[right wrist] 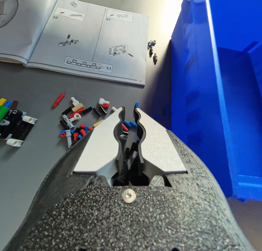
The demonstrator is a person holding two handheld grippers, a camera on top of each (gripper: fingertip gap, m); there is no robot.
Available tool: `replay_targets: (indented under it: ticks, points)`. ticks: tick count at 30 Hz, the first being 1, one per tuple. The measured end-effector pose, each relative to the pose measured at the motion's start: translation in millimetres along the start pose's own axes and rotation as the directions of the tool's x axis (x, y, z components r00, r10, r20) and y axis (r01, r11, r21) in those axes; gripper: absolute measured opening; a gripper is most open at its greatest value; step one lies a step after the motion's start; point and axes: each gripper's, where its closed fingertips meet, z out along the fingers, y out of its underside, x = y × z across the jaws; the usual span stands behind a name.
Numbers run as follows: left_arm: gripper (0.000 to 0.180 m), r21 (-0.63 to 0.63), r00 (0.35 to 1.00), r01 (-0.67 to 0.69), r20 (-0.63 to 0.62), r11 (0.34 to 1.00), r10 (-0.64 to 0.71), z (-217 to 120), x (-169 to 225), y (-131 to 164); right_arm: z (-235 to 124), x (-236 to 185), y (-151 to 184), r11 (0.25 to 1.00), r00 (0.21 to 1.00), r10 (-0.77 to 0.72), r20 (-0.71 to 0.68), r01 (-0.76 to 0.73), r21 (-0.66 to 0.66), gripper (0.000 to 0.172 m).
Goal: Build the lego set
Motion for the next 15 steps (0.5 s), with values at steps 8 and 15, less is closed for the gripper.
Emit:
replay_targets:
  ticks: [8, 15]
  points:
    - [0.022, -0.011, 1.0, -0.012, -0.008, 1.0, 0.012, 1.4, 2.5, 1.2, 10.6, -22.0, 8.4, 0.998, 0.997, -0.041, 0.066, 0.044, -0.042, 0.016]
    - [0.022, -0.008, 1.0, 0.001, 0.005, 1.0, 0.0, -1.3, 2.2, 1.6, 18.0, -21.4, 10.8, 0.996, 0.994, -0.021, 0.104, 0.03, -0.085, 0.008]
